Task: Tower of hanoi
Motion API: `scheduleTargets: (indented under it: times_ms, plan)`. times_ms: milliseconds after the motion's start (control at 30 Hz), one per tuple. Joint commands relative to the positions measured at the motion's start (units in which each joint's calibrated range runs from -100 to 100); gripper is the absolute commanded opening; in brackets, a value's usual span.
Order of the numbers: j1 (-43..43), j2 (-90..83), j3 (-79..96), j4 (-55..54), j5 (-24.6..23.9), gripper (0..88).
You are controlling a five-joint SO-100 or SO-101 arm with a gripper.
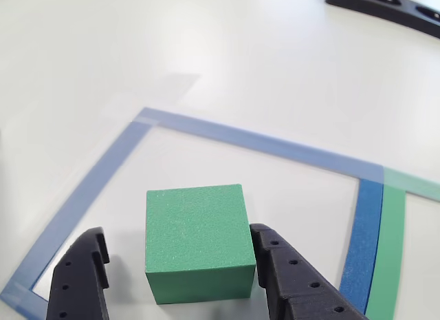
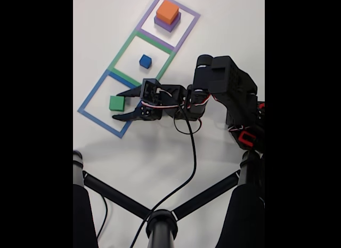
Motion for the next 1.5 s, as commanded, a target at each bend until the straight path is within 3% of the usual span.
scheduleTargets:
  times_ms: [0, 167, 433, 500, 733, 900, 1033, 1267, 1367, 1467]
  plan:
    - [0.8, -4.7, -0.9, -0.2, 0.6, 25.3]
    - [1.7, -15.3, -0.1, 7.9, 0.6, 22.2]
    - [3.1, -43.5, 8.4, 32.7, 0.6, 3.1]
    - [3.1, -52.5, 10.2, 41.8, 0.6, 0.1]
    - [5.5, -78.6, -0.3, 89.5, 0.6, 0.1]
    - [9.1, -81.3, -23.1, 120.5, 0.6, 0.1]
    - [12.3, -80.8, -39.0, 137.1, -2.5, 0.1]
    - [18.6, -78.6, -53.3, 151.8, -2.9, 0.1]
    - [21.6, -79.1, -52.1, 152.6, 0.6, 0.6]
    - [24.5, -80.6, -45.5, 149.3, 0.6, 5.5]
